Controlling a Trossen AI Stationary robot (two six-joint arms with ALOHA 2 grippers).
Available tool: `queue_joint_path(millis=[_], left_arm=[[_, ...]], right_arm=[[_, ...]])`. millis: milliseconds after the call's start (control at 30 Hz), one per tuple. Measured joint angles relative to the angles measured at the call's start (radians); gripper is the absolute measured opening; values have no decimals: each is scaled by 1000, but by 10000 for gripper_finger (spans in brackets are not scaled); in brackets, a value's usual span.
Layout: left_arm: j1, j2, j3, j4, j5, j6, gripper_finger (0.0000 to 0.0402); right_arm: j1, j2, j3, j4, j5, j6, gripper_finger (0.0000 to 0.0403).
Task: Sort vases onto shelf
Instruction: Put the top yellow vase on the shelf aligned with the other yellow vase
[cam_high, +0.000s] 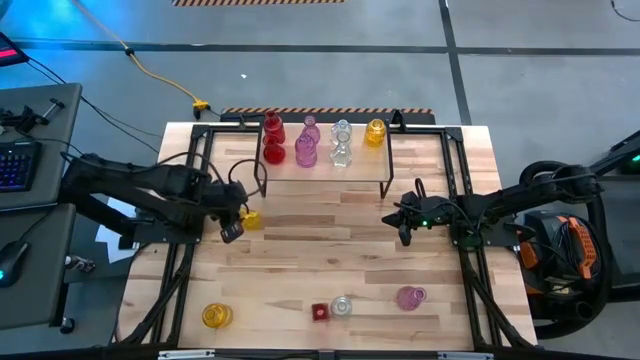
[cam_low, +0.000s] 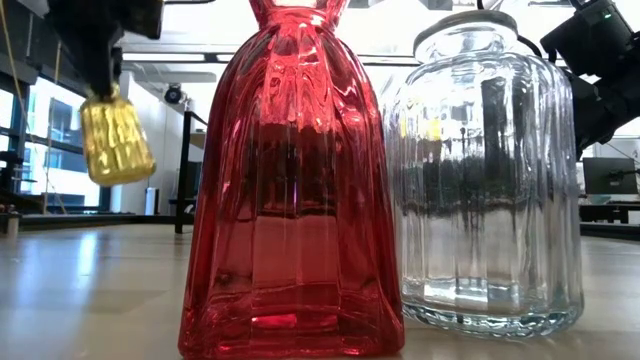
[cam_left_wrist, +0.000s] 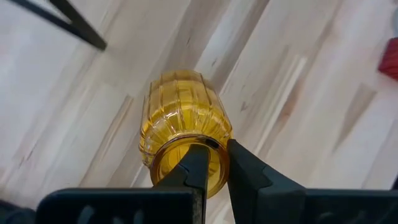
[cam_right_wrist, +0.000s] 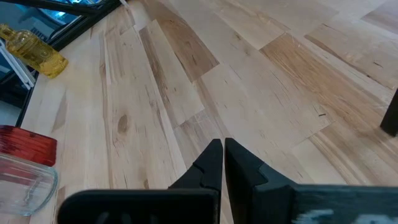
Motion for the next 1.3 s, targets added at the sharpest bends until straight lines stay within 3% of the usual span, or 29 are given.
queue_joint_path(millis=[433, 933, 1300], left_arm=[[0, 0, 104, -1, 15, 5, 24], [0, 6, 132, 12, 26, -71, 25], [-2, 49, 133, 163, 81, -90, 23]], right_arm=[[0, 0, 0, 0, 0, 0, 0], [0, 0, 0, 0, 24, 0, 0], [0, -1, 0, 75, 2, -3, 14]])
